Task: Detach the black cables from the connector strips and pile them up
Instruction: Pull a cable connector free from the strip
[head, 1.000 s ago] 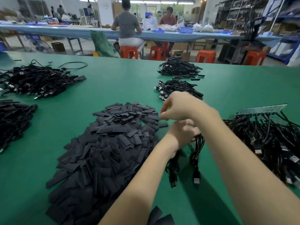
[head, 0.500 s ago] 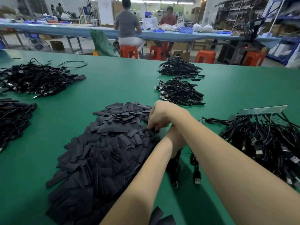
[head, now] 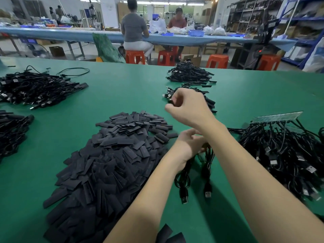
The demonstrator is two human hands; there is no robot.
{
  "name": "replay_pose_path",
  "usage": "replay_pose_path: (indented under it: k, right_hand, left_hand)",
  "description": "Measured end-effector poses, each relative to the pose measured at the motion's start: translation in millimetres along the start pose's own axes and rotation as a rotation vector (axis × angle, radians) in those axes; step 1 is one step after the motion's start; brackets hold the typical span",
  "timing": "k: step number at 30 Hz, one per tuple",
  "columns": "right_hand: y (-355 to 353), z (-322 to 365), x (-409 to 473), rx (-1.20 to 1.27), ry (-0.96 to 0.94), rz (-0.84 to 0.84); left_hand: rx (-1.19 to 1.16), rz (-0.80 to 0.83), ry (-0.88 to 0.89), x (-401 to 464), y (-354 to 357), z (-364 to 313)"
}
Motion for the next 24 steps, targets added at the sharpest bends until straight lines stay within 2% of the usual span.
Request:
replay_pose_path:
  k: [2,4,7,11,17,24]
  right_hand:
    - [-25,-17,-19,0.127,0.028,-0.203]
    - [-45,-40,-42,0.369,0.125,-0.308]
    - [-58,-68,-74,0.752,0.265,-0.366]
    - [-46,-87,-94,1.088,0.421,-0.387]
    - [-47,-99,-100,1.234,0.401,-0.516]
    - [-39,-95,-95,1.229,0.354,-0.432]
  left_hand:
    - [-0.043,0.02,-0.018,4,1,1]
    - [-0.112,0.029,-0.04,6,0,-1]
    - [-0.152,0.067,-0.053,8,-2,-1]
    - [-0.211,0.111,-0.043,6,-3,-3]
    - [-0.227,0.138,-0.048,4,-6,-7]
    - [-0.269,0.172,-0.064,3,-6,-6]
Point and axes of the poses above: each hand's wrist, its own x-axis towards the middle knuckle, its own y-axis out of the palm, z = x × y, the point moved 3 cm from there along x, towards the middle knuckle, and after that the axes turned 8 degrees about -y, right-handed, at the moved point
